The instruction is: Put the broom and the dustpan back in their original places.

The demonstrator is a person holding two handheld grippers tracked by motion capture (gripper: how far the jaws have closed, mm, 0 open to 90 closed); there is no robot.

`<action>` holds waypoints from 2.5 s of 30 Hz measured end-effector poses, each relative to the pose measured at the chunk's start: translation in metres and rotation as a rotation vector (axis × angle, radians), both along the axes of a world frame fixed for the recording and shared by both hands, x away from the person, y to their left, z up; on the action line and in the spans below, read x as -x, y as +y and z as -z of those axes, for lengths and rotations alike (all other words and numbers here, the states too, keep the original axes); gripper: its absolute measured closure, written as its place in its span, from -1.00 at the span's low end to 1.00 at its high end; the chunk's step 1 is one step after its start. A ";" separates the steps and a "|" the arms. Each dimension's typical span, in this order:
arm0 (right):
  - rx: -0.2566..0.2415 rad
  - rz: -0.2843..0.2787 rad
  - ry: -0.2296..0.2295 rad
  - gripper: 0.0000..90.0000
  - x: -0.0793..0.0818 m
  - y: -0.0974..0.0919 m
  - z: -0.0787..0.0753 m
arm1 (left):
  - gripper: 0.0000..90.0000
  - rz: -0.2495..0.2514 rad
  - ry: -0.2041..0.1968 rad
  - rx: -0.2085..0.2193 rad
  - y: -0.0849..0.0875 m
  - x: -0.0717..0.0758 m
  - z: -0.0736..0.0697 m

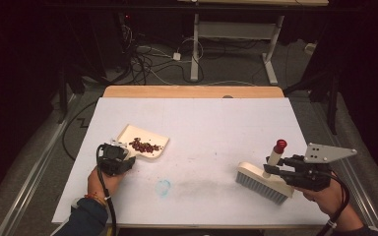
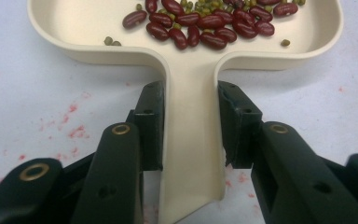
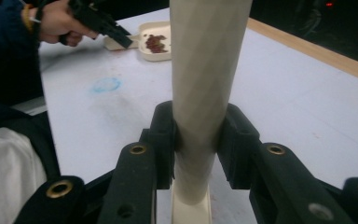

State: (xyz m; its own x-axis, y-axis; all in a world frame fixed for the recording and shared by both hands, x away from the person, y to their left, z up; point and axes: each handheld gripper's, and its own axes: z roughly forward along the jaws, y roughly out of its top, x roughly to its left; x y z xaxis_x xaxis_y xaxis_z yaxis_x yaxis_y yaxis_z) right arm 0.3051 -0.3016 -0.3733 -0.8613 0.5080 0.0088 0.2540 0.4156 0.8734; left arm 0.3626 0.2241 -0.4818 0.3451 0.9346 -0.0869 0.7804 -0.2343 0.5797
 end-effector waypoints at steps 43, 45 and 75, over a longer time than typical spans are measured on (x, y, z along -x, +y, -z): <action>0.295 0.649 0.074 0.81 -0.144 -0.001 0.082 | -0.43 0.366 -0.326 -0.058 -0.005 0.054 -0.005; 0.309 0.638 0.090 0.83 -0.146 0.003 0.086 | -0.43 0.370 -0.325 -0.062 -0.007 0.054 -0.004; 0.338 0.513 0.019 0.80 -0.150 0.020 0.076 | -0.43 0.383 -0.350 -0.057 -0.013 0.058 -0.007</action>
State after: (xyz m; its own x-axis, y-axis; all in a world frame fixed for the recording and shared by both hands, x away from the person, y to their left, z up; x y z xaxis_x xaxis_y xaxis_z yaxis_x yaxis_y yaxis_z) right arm 0.4550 -0.2820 -0.4492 -0.5075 0.8351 -0.2124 0.5093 0.4895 0.7078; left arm 0.3045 0.2113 -0.4753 0.6620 0.7358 0.1427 0.3944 -0.5038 0.7685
